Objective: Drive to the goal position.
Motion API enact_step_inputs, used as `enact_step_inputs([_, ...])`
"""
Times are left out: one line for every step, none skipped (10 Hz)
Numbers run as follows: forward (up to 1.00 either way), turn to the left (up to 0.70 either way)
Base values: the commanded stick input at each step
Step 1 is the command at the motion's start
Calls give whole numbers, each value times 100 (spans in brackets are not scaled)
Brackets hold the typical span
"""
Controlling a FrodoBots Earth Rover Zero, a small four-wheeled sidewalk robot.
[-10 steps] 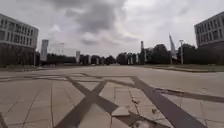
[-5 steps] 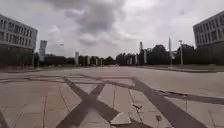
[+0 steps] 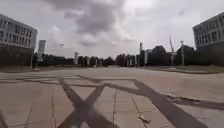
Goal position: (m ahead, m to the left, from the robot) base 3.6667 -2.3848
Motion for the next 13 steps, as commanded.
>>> enact_step_inputs([22,0])
enact_step_inputs([28,0])
enact_step_inputs([34,0])
enact_step_inputs([40,0])
enact_step_inputs([45,0])
enact_step_inputs([51,0])
enact_step_inputs([57,0])
enact_step_inputs([63,0])
enact_step_inputs([69,0])
enact_step_inputs([70,0])
enact_step_inputs([70,0])
enact_step_inputs([70,0])
enact_step_inputs([70,0])
